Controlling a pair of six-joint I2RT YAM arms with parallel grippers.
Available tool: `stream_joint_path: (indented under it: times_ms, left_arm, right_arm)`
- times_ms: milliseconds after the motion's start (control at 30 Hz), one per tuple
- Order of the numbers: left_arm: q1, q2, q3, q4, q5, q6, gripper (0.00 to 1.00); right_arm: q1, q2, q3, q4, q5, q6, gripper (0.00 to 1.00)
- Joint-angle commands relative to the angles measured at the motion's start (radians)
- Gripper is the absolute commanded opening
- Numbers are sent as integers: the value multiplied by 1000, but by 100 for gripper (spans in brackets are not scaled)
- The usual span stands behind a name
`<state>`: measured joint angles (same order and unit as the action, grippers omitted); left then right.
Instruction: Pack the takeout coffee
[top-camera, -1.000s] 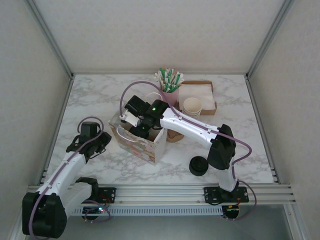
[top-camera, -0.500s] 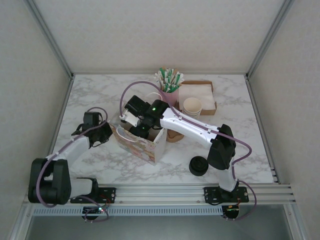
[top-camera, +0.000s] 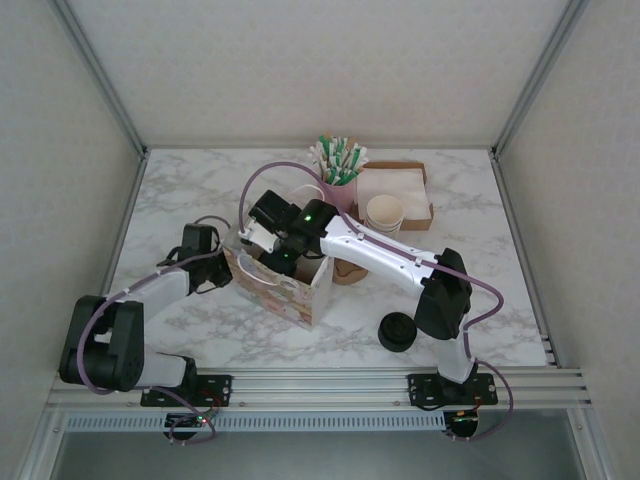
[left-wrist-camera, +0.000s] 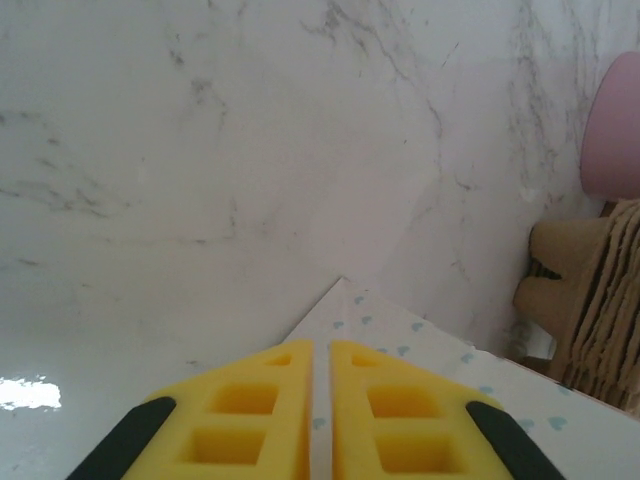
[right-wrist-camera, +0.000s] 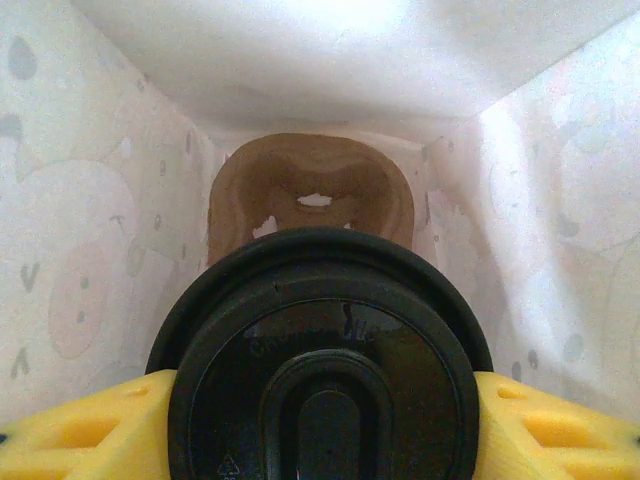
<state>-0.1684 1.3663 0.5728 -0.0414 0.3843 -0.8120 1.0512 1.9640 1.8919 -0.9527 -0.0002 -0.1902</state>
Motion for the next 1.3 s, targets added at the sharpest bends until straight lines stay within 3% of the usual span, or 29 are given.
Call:
stream_joint_path:
  times_ms: [0,533,1267]
  left_arm:
    - [-23,-27,-40,0,-5,8,13]
    - [-54,-38,-65,-12,-39,-2,13]
    - [-54,-42,-41,-66,-74,19,13]
  right_arm:
    - [12,22,-7,37,-10,3,52]
    - [15,12,-25,51,-42,11,51]
    - [38,-20,55,-6,71,-10,52]
